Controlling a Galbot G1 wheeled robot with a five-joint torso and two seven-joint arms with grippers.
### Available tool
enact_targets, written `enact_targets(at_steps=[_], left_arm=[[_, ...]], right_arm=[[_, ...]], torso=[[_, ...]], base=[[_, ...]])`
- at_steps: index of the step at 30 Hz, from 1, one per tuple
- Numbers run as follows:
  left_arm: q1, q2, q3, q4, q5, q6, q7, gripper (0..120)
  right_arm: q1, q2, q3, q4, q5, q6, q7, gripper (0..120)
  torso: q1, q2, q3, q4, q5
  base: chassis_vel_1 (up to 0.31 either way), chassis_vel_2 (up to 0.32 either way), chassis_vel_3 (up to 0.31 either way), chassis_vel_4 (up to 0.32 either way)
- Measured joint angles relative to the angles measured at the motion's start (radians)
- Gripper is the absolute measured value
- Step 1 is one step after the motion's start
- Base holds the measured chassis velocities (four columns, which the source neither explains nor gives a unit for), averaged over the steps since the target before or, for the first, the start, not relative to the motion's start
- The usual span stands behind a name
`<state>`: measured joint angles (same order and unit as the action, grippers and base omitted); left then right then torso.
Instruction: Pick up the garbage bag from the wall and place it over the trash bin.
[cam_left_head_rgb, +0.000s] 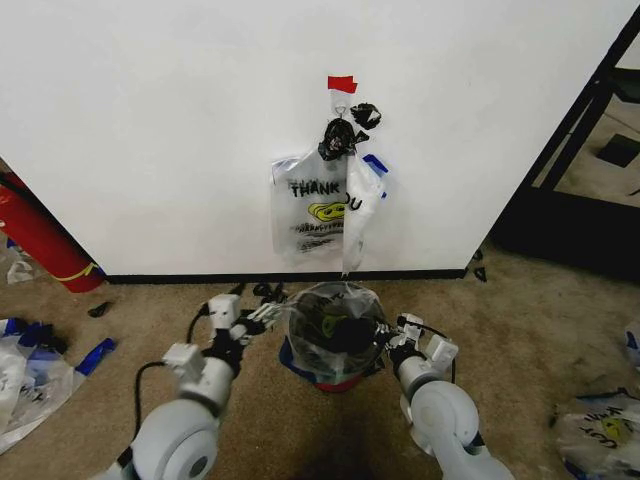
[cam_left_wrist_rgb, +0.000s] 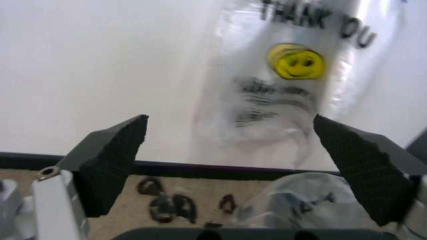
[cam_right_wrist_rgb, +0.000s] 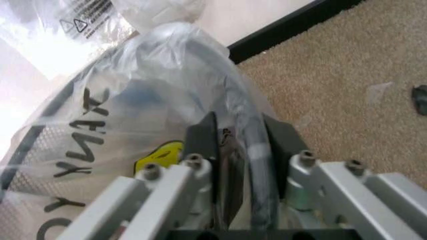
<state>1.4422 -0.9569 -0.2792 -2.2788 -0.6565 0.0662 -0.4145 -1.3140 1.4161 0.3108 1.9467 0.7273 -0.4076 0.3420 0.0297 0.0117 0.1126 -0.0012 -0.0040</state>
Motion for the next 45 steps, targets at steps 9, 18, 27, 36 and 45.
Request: enact_targets(at_steps=[9,18,27,36,45], left_arm=[[0.029,-0.041,-0.009,-0.031,0.008,0.019,-0.015,100],[0.024,-0.047,-0.016,-0.007,0.075,0.005,-0.005,100],[0.068,-0.107,-0.029,0.057,0.315,-0.115,0.054,100],[0.175,-0.293,-0.044,0.091,0.507,-0.211,0.113,100],[0.232,-0.329,-0.077,0.029,0.568,-0.213,0.145,100]], right_arm=[[-0.031,-0.001,0.012,0.02,-0.005,0.023,-0.028,66],[-0.072,-0.005,0.013,0.084,-0.105,0.089,-0.055,95],[-0.19,-0.013,0.078,0.114,-0.486,0.558,-0.111,100],[-0.529,0.008,0.198,0.224,-0.659,0.83,-0.218,100],[-0.671,0.025,0.208,0.375,-0.705,0.91,-0.212,100]], torso=[[0.0,0.0,0.0,0.0,0.0],[0.0,0.0,0.0,0.0001,0.0],[0.0,0.0,0.0,0.0002,0.0001],[0.0,0.0,0.0,-0.0001,0.0001],[0.0,0.0,0.0,0.0001,0.0]], base=[[0.0,0.0,0.0,0.0],[0.0,0.0,0.0,0.0],[0.0,0.0,0.0,0.0],[0.0,0.0,0.0,0.0],[0.0,0.0,0.0,0.0]])
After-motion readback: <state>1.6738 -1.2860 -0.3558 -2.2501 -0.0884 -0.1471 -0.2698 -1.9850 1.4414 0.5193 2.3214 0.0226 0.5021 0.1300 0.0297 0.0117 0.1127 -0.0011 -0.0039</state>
